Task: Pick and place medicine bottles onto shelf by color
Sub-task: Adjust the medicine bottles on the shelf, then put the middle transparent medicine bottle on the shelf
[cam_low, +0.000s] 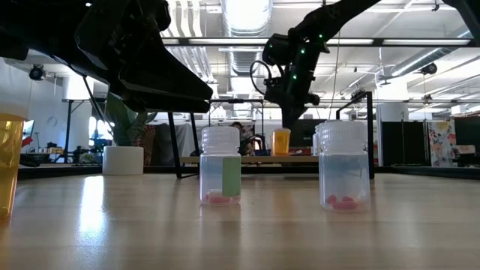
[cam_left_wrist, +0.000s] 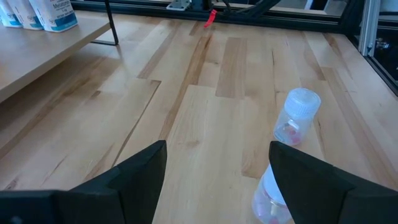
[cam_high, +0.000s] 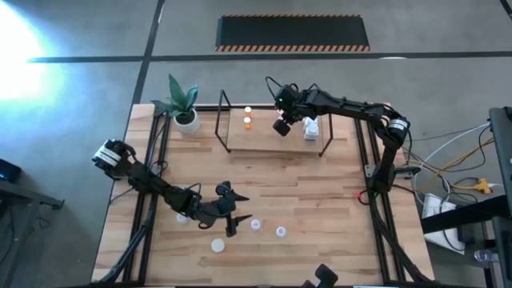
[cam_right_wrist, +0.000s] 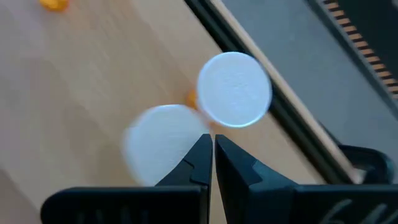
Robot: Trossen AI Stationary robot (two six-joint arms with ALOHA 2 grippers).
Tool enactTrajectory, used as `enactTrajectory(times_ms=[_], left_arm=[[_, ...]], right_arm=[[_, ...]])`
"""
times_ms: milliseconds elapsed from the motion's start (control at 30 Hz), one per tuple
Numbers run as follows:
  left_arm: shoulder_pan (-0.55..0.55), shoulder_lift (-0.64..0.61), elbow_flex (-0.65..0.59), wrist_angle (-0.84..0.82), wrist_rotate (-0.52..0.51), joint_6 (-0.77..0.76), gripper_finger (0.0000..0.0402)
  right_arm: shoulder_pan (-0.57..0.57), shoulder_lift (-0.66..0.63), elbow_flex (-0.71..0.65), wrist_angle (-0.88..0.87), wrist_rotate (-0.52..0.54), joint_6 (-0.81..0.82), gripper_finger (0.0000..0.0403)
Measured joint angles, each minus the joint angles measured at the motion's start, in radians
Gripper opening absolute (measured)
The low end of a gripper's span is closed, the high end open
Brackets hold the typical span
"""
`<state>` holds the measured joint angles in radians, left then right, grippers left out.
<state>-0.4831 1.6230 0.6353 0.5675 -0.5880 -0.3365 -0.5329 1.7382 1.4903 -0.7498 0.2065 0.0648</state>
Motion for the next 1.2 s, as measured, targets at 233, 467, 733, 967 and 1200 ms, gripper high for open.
enactTrajectory(times_ms=[233,467,733,967,1200], left_arm=[[0.0,0.0,0.0,0.0,0.0,0.0,0.0267],[-0.032,-0.043,0.003,-0.072,0.0,0.002,0.0267],[-0.16,-0.262,0.004,-0.321,-0.105,-0.001,0.0267],[-0.218,-0.338,-0.004,-0.424,-0.112,-0.082,0.0267],[-0.192,-0.228,-0.006,-0.393,-0.122,-0.124,0.0267]], right_arm=[[0.019,-0.021,0.025,0.0,0.013,-0.013,0.0012],[0.152,-0.085,0.013,-0.015,0.015,-0.017,0.0012],[0.542,-0.131,-0.161,0.065,0.132,0.028,0.0012],[0.911,-0.177,-0.316,0.102,0.393,0.296,0.0012],[1.175,-0.179,-0.429,0.172,0.422,0.665,0.0013]])
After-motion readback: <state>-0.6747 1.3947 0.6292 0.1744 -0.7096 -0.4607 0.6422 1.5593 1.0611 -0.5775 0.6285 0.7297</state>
